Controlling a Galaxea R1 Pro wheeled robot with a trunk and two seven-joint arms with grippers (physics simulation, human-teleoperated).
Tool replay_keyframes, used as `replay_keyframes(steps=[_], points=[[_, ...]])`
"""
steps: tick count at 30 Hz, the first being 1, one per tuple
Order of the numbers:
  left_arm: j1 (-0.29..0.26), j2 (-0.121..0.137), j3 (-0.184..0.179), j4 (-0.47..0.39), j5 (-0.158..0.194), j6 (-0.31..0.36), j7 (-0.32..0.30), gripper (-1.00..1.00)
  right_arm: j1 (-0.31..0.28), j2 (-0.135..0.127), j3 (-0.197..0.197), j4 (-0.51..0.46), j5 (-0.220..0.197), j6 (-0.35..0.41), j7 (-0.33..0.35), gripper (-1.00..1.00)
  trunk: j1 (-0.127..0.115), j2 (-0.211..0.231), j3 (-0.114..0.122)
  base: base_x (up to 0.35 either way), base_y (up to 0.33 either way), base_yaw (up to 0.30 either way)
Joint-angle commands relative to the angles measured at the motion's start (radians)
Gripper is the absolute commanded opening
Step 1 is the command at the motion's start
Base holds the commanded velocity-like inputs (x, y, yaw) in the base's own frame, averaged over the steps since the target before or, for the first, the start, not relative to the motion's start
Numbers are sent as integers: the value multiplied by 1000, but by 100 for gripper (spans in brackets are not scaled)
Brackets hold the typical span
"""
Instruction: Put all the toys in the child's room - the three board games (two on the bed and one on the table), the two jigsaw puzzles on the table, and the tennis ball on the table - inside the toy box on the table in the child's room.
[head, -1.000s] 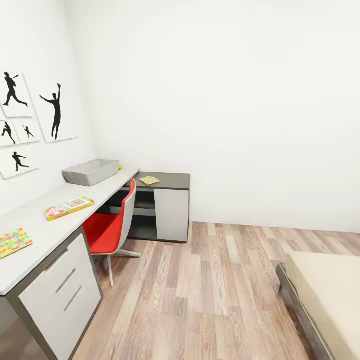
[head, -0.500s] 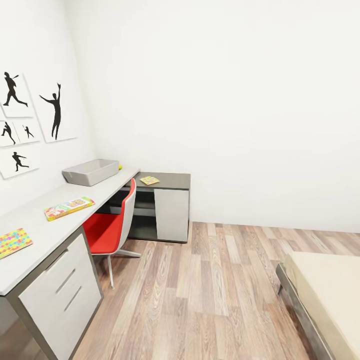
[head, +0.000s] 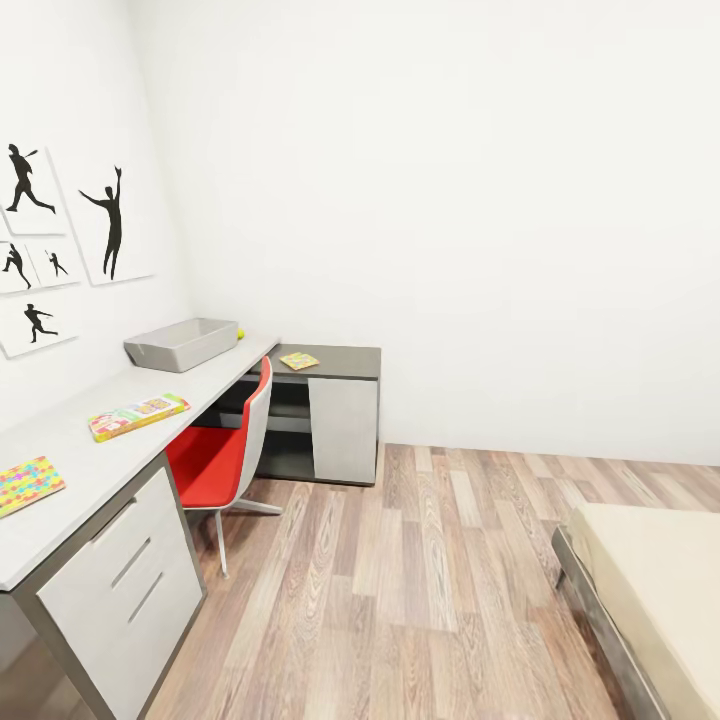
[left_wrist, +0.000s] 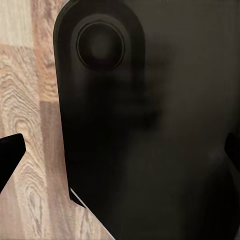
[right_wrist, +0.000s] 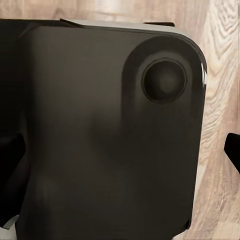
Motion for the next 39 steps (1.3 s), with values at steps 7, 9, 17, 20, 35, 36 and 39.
replay_keyframes(steps=[7,9,17,20,35,36,39], points=[[0,0,1,0,0,0,0,100,0,-7,-1,0,-4,-21,0,100,0,0,-1,0,0,0],[0,0,2,0,0,0,0,100,0,-8,-1,0,-6,-21,-1,100,0,0,-1,0,0,-29],[0,0,2,0,0,0,0,100,0,-8,-3,0,-11,-20,-1,100,0,0,-1,0,0,-211],[0,0,2,0,0,0,0,100,0,-7,-4,0,-13,-21,-1,100,0,0,-1,0,0,-271],[0,0,-2,0,-3,-33,-1,100,0,-7,-7,0,-17,-21,-1,100,0,0,-1,0,0,-259],[0,2,-3,1,-4,-33,-1,100,0,-7,-7,0,-17,-21,-1,100,0,0,-1,0,0,-138],[0,4,-4,1,-5,-34,0,100,0,-7,-7,0,-17,-21,-1,100,0,0,-1,0,0,-79]])
